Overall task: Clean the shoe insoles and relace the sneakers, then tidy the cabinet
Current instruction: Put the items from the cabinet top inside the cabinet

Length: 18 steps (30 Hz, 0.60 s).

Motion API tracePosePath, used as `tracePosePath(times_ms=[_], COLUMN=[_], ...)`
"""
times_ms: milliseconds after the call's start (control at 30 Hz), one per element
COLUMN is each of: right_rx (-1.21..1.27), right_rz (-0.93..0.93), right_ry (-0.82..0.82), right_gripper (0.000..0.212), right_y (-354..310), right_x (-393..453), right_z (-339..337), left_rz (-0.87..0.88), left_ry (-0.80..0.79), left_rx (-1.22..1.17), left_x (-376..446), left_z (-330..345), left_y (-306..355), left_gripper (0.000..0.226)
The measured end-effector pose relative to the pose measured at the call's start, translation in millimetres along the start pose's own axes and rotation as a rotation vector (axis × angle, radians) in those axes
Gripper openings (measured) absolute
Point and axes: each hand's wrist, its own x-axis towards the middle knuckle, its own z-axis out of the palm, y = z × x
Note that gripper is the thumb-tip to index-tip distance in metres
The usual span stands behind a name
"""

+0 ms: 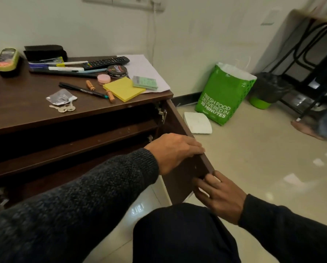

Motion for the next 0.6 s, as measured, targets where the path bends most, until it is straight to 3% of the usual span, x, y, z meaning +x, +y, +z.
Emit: tracePosePath(times_ms=[400, 600], right_rx=[0.039, 0.093], right_rz=[0.209, 0.176], right_ry=[-0.111, -0.175], right_gripper=[0.022, 0.017], right_y=[64.7, 76.2], right_x=[-45.5, -36.8], right_z=[20.7, 7.6], left_rz=[-0.104, -0.086], left_ry=[-0.036, -0.131], left_rx=[0.065, 0.069], left_x=[72.4, 75.3], left_z=[28.4, 19.4], left_y=[9.8, 6.6], left_gripper=[0.073, 0.074])
